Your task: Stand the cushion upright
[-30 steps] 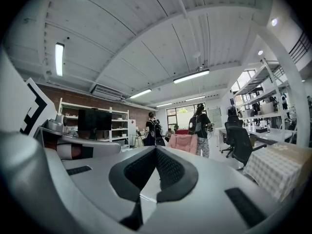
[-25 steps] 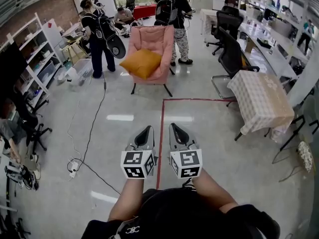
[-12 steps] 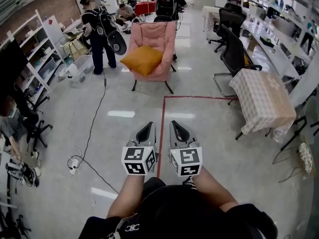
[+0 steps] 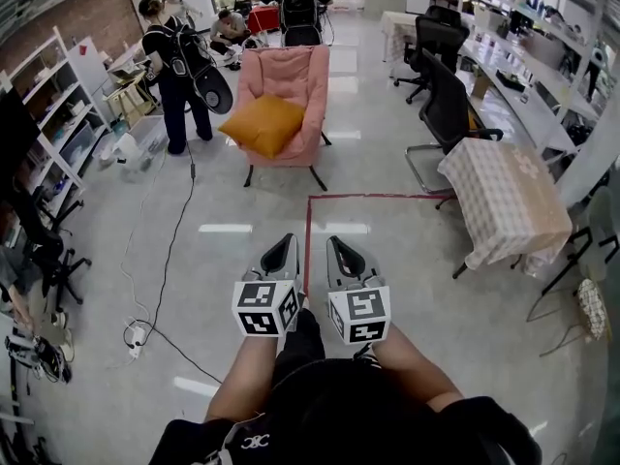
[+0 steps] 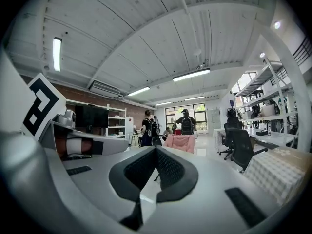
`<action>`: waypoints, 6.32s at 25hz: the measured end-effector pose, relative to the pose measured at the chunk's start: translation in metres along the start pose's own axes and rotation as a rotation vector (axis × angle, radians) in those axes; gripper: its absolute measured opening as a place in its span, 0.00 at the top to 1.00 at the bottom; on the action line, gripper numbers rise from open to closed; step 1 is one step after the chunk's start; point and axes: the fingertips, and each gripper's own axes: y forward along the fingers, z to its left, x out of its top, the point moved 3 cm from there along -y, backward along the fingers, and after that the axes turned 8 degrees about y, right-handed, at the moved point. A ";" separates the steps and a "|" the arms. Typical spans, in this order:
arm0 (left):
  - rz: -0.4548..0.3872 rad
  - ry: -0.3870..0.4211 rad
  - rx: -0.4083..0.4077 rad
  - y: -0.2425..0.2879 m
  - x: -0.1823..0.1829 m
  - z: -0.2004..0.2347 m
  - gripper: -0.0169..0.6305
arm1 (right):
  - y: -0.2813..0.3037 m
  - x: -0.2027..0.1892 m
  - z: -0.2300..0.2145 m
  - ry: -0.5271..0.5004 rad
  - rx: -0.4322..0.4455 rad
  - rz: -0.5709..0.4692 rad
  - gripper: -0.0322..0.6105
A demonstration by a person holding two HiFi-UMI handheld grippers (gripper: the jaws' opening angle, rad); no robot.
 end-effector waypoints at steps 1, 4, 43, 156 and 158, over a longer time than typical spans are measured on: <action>-0.002 0.000 -0.008 0.010 0.000 0.005 0.98 | 0.010 0.000 -0.004 -0.006 -0.006 0.002 0.96; -0.009 -0.012 -0.032 0.047 -0.002 0.022 0.98 | 0.044 -0.002 -0.021 -0.019 -0.033 0.008 0.96; 0.046 -0.165 0.025 0.393 0.029 0.402 0.98 | 0.551 0.048 -0.044 -0.003 0.078 0.077 0.96; 0.590 -1.261 0.128 0.786 -0.327 0.676 0.80 | 1.020 -0.020 -0.284 -0.013 -0.044 0.562 0.96; 0.563 -1.275 0.101 0.788 -0.308 0.671 0.83 | 1.020 -0.018 -0.283 -0.015 -0.044 0.549 0.96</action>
